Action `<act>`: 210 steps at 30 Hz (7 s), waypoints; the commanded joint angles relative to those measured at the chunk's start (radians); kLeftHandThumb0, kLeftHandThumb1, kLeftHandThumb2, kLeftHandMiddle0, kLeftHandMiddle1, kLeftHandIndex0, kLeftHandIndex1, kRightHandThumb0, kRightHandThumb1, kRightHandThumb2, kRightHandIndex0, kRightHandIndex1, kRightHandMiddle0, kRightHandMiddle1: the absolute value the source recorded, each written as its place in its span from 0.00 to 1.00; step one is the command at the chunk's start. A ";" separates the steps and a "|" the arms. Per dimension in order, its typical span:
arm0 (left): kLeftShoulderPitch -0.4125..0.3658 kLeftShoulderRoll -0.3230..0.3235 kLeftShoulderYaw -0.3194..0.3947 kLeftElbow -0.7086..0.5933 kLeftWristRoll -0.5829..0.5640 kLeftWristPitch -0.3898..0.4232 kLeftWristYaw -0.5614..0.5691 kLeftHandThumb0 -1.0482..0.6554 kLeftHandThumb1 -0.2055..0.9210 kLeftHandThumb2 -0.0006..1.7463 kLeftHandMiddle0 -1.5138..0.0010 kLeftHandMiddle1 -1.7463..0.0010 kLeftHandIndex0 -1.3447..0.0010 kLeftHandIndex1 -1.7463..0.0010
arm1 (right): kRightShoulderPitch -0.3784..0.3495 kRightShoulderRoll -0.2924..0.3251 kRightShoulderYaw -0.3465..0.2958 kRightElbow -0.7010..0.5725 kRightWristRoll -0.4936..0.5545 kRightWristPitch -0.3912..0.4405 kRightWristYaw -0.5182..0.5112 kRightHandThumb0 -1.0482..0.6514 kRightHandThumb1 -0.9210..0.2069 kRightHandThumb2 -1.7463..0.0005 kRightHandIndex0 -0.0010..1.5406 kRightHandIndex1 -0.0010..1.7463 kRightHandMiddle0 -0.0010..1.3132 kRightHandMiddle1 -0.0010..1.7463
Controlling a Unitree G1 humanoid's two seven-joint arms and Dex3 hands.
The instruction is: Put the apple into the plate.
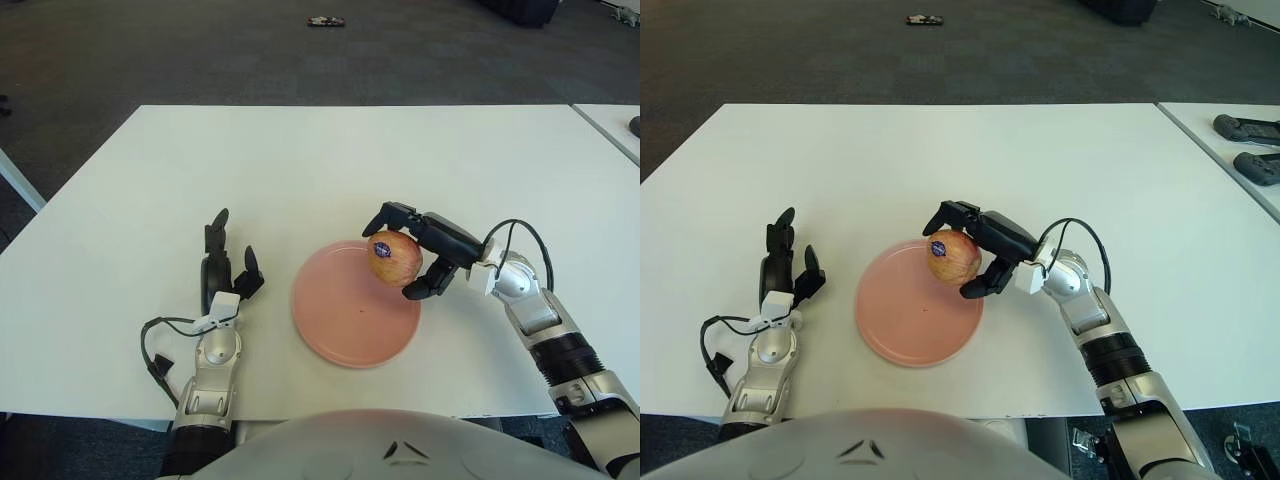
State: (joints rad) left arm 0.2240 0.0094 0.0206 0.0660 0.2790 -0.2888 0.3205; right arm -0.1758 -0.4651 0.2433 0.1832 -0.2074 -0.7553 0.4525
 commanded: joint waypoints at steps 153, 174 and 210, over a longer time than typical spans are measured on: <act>-0.059 0.033 0.014 0.045 -0.012 -0.005 -0.020 0.11 1.00 0.56 0.86 0.93 1.00 0.66 | -0.272 0.347 -0.257 0.311 0.169 0.016 -0.442 0.27 0.25 0.53 0.13 0.70 0.08 0.76; -0.047 0.031 0.014 0.020 -0.016 0.016 -0.030 0.12 1.00 0.56 0.85 0.93 1.00 0.67 | -0.260 0.356 -0.261 0.284 0.161 0.032 -0.439 0.27 0.26 0.52 0.13 0.70 0.08 0.76; -0.039 0.035 0.014 0.012 -0.023 0.009 -0.038 0.13 1.00 0.55 0.86 0.93 1.00 0.67 | -0.166 0.397 -0.306 0.685 0.169 0.170 -0.512 0.45 0.41 0.37 0.15 0.82 0.02 0.88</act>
State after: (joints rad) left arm 0.1851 0.0394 0.0323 0.0873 0.2556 -0.2797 0.2872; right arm -0.3366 -0.0653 -0.0485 0.8493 -0.0568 -0.6064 -0.0636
